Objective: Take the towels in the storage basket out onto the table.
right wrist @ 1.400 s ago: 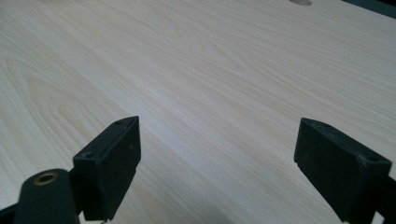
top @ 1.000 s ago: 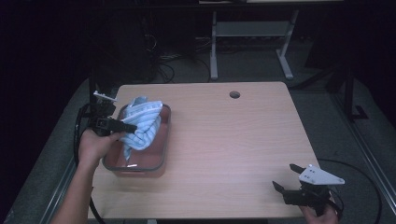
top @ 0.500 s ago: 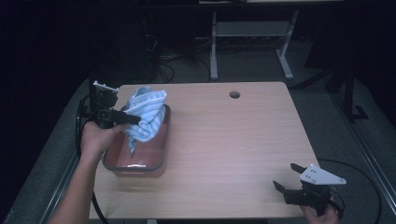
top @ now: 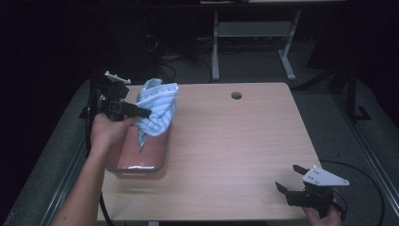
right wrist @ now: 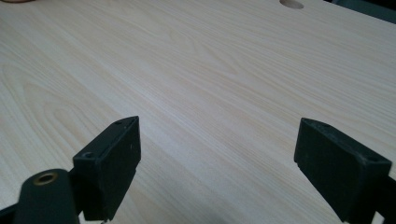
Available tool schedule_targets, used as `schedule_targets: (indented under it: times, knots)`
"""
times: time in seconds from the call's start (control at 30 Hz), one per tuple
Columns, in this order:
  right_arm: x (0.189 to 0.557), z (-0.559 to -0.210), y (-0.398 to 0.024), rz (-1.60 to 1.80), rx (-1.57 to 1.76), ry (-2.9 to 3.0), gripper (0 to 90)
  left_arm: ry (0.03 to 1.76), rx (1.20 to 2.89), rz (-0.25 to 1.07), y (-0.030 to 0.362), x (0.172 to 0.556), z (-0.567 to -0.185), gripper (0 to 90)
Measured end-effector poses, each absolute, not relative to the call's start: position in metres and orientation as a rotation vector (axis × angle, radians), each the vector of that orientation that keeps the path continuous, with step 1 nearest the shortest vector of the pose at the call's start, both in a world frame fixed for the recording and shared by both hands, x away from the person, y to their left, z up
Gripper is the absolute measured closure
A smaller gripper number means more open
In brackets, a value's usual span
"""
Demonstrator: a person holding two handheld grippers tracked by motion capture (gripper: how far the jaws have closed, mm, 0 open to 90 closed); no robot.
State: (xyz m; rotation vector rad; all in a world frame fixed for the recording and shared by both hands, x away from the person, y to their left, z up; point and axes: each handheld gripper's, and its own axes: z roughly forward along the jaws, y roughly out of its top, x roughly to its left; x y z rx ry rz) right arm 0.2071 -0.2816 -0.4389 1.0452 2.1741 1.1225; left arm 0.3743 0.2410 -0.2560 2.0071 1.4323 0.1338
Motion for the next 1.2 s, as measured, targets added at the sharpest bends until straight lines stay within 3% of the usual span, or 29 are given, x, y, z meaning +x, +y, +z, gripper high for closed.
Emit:
schedule_targets:
  times: [0.7, 1.2]
  knots:
    - [0.207, -0.438, -0.28, 1.134, 1.05, 2.172, 14.1, 1.35, 2.047, 0.122, 0.19, 0.389, -0.245, 64.7]
    - [0.206, -0.436, -0.281, 1.124, 1.04, 2.173, 14.1, 1.294, 2.108, 0.09, 0.143, 0.399, -0.257, 64.3]
